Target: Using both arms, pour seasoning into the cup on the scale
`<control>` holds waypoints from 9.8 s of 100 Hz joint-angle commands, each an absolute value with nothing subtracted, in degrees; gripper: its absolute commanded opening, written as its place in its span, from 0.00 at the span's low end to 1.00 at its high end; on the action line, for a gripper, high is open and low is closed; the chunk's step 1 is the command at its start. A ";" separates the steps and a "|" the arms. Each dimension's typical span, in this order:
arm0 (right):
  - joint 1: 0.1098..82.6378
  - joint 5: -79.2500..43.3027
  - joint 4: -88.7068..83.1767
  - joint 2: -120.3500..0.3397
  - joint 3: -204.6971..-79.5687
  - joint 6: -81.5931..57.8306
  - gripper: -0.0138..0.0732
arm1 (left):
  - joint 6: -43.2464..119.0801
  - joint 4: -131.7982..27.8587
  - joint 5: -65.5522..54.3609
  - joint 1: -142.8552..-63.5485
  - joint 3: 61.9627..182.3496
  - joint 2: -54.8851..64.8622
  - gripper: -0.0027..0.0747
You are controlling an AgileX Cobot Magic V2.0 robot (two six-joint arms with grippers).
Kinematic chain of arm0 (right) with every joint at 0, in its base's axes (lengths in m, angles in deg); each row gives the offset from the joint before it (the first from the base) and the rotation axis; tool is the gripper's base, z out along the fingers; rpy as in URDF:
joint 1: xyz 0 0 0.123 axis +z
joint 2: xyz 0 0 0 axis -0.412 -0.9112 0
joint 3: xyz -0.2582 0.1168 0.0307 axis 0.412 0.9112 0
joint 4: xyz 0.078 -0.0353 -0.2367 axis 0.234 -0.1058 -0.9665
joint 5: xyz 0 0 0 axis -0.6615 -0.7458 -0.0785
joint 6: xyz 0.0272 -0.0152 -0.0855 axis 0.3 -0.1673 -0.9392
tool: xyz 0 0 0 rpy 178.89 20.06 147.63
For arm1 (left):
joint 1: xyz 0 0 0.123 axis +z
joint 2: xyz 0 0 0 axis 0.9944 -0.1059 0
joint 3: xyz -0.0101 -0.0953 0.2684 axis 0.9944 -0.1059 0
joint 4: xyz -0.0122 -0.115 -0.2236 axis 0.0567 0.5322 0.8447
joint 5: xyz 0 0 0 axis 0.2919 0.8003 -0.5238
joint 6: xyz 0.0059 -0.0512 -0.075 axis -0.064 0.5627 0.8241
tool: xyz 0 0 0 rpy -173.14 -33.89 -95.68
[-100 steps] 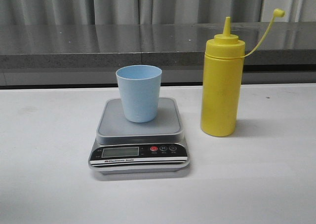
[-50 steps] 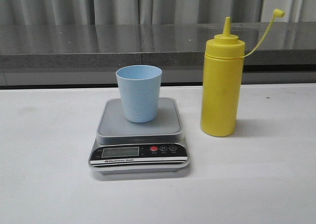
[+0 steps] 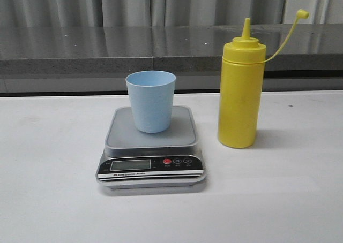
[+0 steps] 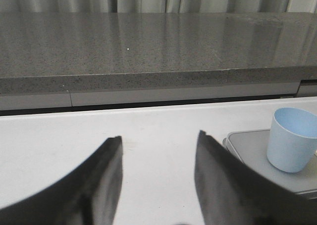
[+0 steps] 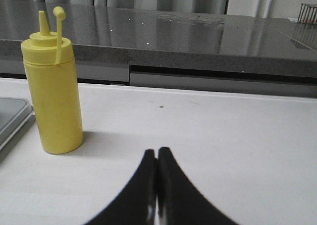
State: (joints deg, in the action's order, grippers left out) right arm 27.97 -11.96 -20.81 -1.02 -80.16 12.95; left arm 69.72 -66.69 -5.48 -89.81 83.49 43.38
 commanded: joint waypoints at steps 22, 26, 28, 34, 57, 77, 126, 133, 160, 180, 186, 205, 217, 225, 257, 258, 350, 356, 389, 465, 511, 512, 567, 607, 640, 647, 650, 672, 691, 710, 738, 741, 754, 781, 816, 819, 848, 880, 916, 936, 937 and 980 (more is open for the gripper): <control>27.62 -7.18 -21.00 0.15 -81.36 12.63 0.08 | 70.03 -65.99 -1.34 -89.72 85.02 42.98 0.01; 27.62 -6.76 -21.00 0.15 -81.36 12.63 0.08 | 70.03 -65.99 -1.34 -89.72 85.02 42.98 0.01; 27.62 -6.63 -21.00 0.15 -81.36 12.63 0.08 | 70.03 -65.99 -1.34 -89.72 85.02 42.98 0.01; 27.62 -6.30 -21.00 0.15 -81.36 12.63 0.08 | 70.03 -65.99 -1.34 -89.72 85.02 42.98 0.01; 27.62 2.89 -20.83 0.15 -81.41 12.84 0.08 | 70.03 -65.99 -1.34 -89.72 85.02 42.98 0.01; 27.68 -0.60 -19.98 -2.84 -86.85 12.99 0.08 | 70.03 -65.99 -1.34 -89.72 85.02 42.98 0.01; 27.68 -4.07 -18.36 -36.94 -109.51 13.25 0.08 | 70.03 -65.99 -1.34 -89.72 85.02 42.98 0.01; 27.68 1.50 -18.36 -41.39 -109.67 13.25 0.08 | 70.03 -65.99 -1.34 -89.72 85.02 42.98 0.01; 29.26 9.02 -18.36 -54.33 -109.67 13.65 0.08 | 70.03 -65.99 -1.34 -89.72 85.02 42.98 0.01; 33.92 9.69 -18.42 -59.68 -109.67 13.70 0.08 | 70.03 -65.99 -1.34 -89.72 85.02 42.98 0.01; 35.61 10.15 -18.42 -61.05 -109.67 13.70 0.08 | 70.03 -65.99 -1.34 -89.72 85.02 42.98 0.01; 38.93 12.06 -18.42 -64.56 -109.61 13.70 0.11 | 70.03 -65.99 -1.34 -89.72 85.02 42.98 0.01; 39.65 13.86 -18.47 -66.92 -108.25 13.70 0.26 | 70.03 -65.99 -1.34 -89.72 85.02 42.98 0.01; 39.65 16.93 -18.53 -68.29 -106.60 13.70 0.43 | 70.03 -65.99 -1.34 -89.72 85.02 42.98 0.01; 39.65 37.36 -18.99 -74.82 -99.60 13.70 0.86 | 70.03 -65.99 -1.34 -89.72 85.02 42.98 0.01; 39.65 37.57 -19.16 -75.02 -99.60 13.70 0.86 | 70.03 -65.99 -1.34 -89.72 85.02 42.98 0.01; 39.65 69.24 -29.33 -101.85 -105.73 13.70 0.88 | 70.03 -65.99 -1.34 -89.72 85.02 42.98 0.01; 39.65 68.82 -30.40 -102.16 -106.63 13.77 0.88 | 70.03 -65.99 -1.34 -89.72 85.02 42.98 0.01; 39.65 68.91 -31.37 -105.60 -110.95 13.95 0.88 | 70.03 -65.99 -1.34 -89.72 85.02 42.98 0.01; 39.83 69.38 -33.50 -111.06 -117.67 13.95 0.86 | 70.03 -65.99 -1.34 -89.72 85.02 42.98 0.01; 39.83 69.38 -33.48 -110.85 -117.74 13.95 0.44 | 70.03 -65.99 -1.34 -89.72 85.02 42.98 0.01; 39.83 69.38 -33.48 -110.79 -117.74 13.95 0.44 | 70.03 -65.99 -1.34 -89.72 85.02 42.98 0.01; 39.83 42.90 -45.57 -98.41 -121.45 5.88 0.44 | 70.03 -65.99 -1.34 -89.72 85.02 42.98 0.01; 45.53 9.83 -59.13 -95.97 -134.17 5.88 0.44 | 70.03 -65.99 -1.34 -89.72 85.02 42.98 0.01; 51.35 -8.27 -70.73 -95.97 -141.96 5.88 0.44 | 70.03 -65.99 -1.34 -89.72 85.02 42.98 0.01; 52.44 -11.28 -72.49 -95.97 -143.14 5.88 0.44 | 70.03 -65.99 -1.34 -89.72 85.02 42.98 0.01; 52.86 -12.44 -73.34 -96.03 -143.55 5.88 0.44 | 70.03 -65.99 -1.34 -89.72 85.02 42.98 0.01; 55.82 -21.37 -82.52 -96.03 -145.51 5.88 0.44 | 70.03 -65.99 -1.34 -89.72 85.02 42.98 0.01; 57.69 -25.33 -88.51 -96.03 -145.51 5.93 0.44 | 70.03 -65.99 -1.34 -89.72 85.02 42.98 0.01; 58.84 -27.45 -92.23 -96.03 -145.51 5.93 0.44 | 70.03 -65.99 -1.34 -89.72 85.02 42.98 0.01; 59.20 -28.35 -95.17 -96.03 -145.51 5.97 0.44 | 70.03 -65.99 -1.34 -89.72 85.02 42.98 0.01; 59.20 -28.35 -95.17 -96.03 -145.51 5.97 0.44 | 70.03 -65.99 -1.34 -89.72 85.02 42.98 0.01; 59.20 -28.16 -95.18 -96.03 -145.51 5.97 0.44 | 70.03 -65.99 -1.34 -89.72 85.02 42.98 0.01; 59.20 -27.98 -95.18 -96.03 -145.51 7.82 0.44 | 70.03 -65.99 -1.34 -89.72 85.02 42.98 0.01; 57.81 -23.83 -90.41 -94.56 -145.51 18.51 0.44 | 70.03 -65.99 -1.34 -89.72 85.02 42.98 0.01; 57.25 -21.82 -88.64 -94.11 -145.51 18.51 0.44 | 70.03 -65.99 -1.34 -89.72 85.02 42.98 0.01; 49.26 -2.03 -65.24 -89.40 -144.20 18.51 0.44 | 70.03 -65.99 -1.34 -89.72 85.02 42.98 0.01; 41.16 24.17 -42.06 -85.82 -132.49 18.40 0.44 | 70.03 -65.99 -1.34 -89.72 85.02 42.98 0.01; 37.67 41.56 -34.56 -86.05 -117.83 16.92 0.44 | 70.03 -65.99 -1.34 -89.72 85.02 42.98 0.01; 36.92 46.40 -34.56 -88.67 -115.71 16.92 0.44 | 70.03 -65.99 -1.34 -89.72 85.02 42.98 0.01; 36.92 46.57 -34.56 -89.02 -115.71 16.92 0.44 | 70.03 -65.99 -1.34 -89.72 85.02 42.98 0.01; 36.92 61.75 -34.73 -101.75 -115.71 16.92 0.44 | 70.03 -65.99 -1.34 -89.72 85.02 42.98 0.01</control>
State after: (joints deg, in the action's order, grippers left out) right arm 37.26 54.33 -35.11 -101.85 -114.68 17.51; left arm 69.72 -66.59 -5.48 -89.81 83.49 43.38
